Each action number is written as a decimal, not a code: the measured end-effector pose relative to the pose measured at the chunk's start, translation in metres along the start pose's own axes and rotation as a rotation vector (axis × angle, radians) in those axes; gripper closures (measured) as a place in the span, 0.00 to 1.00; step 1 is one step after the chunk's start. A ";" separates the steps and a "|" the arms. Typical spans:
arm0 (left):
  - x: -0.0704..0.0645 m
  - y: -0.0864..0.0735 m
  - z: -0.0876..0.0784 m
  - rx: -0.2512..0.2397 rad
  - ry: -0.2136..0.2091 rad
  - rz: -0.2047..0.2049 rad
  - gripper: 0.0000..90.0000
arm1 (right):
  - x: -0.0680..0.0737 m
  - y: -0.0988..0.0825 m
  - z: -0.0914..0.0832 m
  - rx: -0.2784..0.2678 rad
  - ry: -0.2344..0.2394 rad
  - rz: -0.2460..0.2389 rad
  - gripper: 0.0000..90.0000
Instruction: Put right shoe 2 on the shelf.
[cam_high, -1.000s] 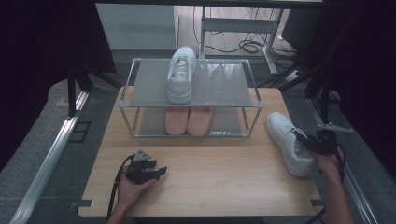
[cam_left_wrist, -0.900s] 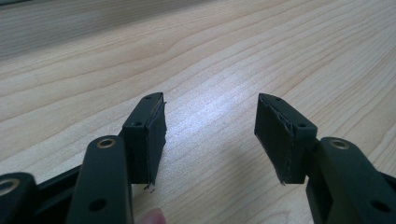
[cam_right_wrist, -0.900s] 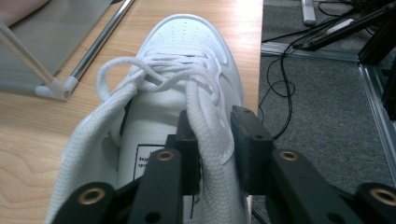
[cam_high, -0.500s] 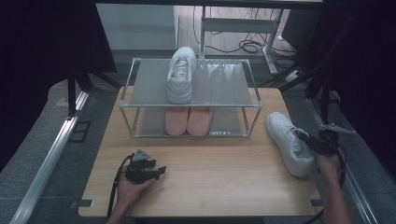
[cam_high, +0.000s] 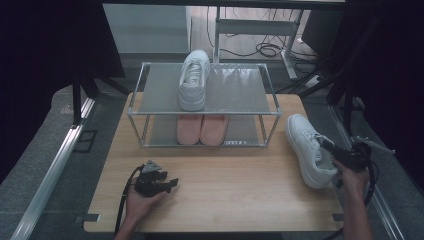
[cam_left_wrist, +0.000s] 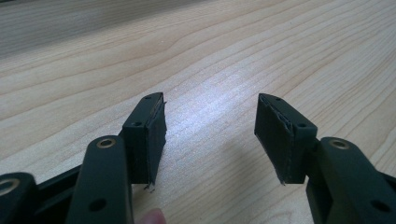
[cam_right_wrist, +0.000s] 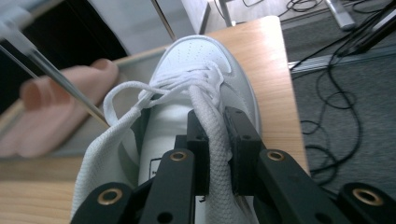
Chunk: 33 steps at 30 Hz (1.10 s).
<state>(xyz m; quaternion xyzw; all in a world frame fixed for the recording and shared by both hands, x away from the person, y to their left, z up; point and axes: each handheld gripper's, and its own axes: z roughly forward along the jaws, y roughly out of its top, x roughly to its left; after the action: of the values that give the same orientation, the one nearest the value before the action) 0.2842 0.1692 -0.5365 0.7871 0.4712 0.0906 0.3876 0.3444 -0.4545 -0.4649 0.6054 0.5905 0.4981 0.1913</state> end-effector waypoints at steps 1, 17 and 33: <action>0.000 0.000 0.000 0.001 0.000 0.000 0.49 | 0.001 0.000 -0.001 -0.012 0.006 0.010 0.90; 0.000 0.000 -0.001 0.000 0.002 0.003 0.49 | 0.022 -0.012 -0.022 -0.153 0.081 0.087 0.90; 0.001 0.000 -0.002 -0.004 0.002 0.000 0.49 | 0.032 -0.020 -0.034 -0.244 0.134 0.154 0.90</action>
<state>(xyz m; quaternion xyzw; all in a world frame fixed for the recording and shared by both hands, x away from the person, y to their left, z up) 0.2838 0.1710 -0.5353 0.7862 0.4717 0.0922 0.3886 0.2995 -0.4332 -0.4548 0.5866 0.4888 0.6187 0.1850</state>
